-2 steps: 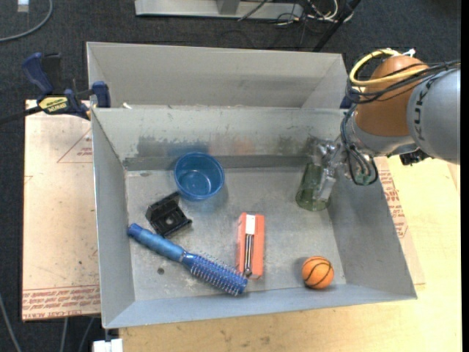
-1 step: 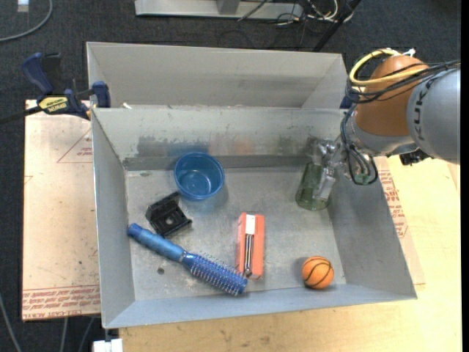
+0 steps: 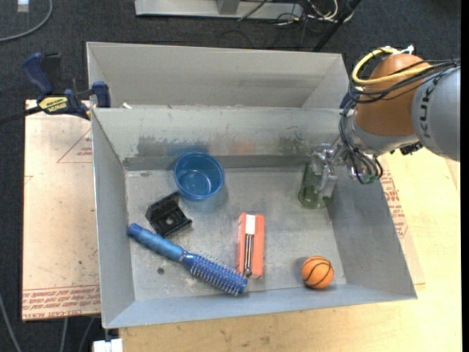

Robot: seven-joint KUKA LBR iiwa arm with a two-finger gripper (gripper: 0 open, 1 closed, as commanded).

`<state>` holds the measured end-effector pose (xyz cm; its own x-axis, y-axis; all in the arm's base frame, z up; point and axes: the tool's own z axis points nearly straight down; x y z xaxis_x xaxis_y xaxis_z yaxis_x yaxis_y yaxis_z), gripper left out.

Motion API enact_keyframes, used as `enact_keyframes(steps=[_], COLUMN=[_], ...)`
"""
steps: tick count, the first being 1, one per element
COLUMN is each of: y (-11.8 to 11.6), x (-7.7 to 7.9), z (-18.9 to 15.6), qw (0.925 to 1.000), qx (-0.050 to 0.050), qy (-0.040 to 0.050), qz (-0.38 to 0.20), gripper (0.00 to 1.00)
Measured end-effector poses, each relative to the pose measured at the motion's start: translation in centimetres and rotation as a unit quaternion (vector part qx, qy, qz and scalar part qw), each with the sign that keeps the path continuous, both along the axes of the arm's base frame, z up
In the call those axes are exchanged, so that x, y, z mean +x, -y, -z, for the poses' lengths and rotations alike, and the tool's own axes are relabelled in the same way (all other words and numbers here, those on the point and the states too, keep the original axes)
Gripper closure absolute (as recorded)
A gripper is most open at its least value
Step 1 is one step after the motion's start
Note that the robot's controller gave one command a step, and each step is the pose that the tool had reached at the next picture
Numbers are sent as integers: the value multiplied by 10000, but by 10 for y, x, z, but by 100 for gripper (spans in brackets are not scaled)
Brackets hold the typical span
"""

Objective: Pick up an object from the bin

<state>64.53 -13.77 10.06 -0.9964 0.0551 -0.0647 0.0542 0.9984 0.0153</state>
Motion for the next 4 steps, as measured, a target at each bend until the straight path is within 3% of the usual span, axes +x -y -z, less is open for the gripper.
enact_keyframes(steps=[1, 2, 3, 4], y=[1, 4, 7, -5], x=[-4, -4, -1, -11], z=[-1, -17, -42, -52], qw=[9998, 9983, 9991, 9999], qx=[-4, 39, -24, -1], qy=[-32, -6, -6, 0], qz=[-183, 576, -433, -109], gripper=[100, 100, 100, 100])
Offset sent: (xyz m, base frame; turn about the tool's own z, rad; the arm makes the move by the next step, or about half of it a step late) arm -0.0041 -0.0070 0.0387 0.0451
